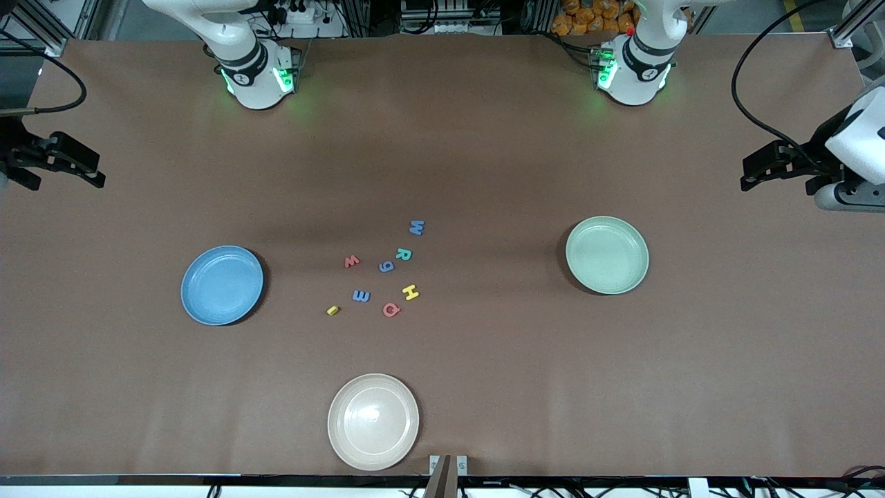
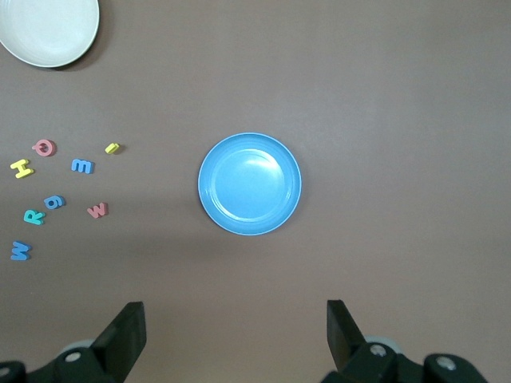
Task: Sort upper and lower case letters into plates
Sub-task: 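Reach the left gripper over the blue W while the right gripper moves out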
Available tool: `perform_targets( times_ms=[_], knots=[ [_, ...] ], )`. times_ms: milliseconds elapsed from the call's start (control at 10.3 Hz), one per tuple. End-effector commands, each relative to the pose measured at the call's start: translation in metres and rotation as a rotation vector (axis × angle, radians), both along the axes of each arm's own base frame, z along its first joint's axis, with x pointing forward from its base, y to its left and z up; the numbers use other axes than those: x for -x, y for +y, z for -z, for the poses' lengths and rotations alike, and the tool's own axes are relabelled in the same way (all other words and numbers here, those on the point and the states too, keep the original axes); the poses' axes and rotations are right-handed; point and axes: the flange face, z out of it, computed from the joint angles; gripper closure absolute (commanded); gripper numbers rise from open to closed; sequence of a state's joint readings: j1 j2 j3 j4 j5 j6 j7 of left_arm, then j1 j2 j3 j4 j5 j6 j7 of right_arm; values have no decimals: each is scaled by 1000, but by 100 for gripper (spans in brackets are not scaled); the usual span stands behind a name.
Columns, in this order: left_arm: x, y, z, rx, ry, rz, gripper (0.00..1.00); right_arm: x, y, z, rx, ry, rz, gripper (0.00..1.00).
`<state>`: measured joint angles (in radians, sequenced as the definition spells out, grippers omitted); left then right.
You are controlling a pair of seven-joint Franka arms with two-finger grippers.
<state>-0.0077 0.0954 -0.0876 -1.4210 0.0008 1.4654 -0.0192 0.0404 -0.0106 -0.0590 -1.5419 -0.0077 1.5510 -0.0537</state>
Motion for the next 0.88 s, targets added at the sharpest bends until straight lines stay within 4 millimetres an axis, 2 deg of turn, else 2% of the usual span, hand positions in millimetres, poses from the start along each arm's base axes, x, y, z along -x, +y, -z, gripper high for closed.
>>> perform_targets(
  times_ms=[0, 390, 683, 780],
  knots=[
    [1, 1, -3, 11, -4, -2, 0, 0, -2, -1, 12, 6, -9, 0],
    [1, 1, -4, 7, -6, -2, 0, 0, -3, -1, 13, 3, -6, 0],
    [1, -8, -2, 5, -3, 10, 0, 0, -3, 0, 12, 8, -6, 0],
    [1, -19, -3, 9, -12, 30, 0, 0, -3, -1, 12, 6, -6, 0]
  ],
)
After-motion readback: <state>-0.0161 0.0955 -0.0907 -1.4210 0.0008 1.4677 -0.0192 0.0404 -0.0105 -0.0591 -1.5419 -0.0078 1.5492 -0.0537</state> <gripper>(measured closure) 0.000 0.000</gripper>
